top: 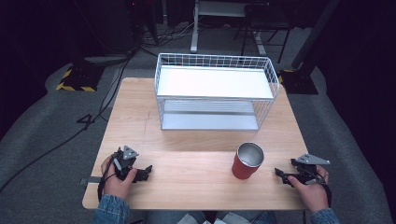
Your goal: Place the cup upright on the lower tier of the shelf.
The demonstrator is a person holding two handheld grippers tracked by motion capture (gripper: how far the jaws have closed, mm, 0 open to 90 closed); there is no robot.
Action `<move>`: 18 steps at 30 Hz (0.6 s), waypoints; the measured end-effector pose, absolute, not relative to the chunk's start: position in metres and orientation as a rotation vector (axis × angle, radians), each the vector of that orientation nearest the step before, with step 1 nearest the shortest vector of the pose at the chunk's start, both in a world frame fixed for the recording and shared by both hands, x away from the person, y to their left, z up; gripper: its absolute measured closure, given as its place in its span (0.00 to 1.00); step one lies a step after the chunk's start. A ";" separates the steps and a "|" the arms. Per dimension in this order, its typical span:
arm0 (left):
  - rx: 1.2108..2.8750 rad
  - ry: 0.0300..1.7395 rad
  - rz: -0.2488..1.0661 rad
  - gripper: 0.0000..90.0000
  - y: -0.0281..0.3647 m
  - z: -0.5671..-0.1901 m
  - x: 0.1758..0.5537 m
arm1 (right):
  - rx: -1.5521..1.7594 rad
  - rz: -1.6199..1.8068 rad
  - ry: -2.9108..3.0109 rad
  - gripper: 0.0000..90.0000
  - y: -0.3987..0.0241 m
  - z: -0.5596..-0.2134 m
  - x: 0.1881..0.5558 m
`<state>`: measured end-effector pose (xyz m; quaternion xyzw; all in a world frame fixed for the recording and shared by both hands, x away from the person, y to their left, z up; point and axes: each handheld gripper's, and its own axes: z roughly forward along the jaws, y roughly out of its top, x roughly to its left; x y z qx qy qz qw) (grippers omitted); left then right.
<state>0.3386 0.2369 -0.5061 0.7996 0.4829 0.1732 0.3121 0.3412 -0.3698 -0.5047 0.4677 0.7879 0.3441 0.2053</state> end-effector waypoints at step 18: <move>2.110 1.274 0.457 0.01 0.237 -0.506 0.339 | 1.305 0.961 2.197 0.15 -0.370 -0.505 0.341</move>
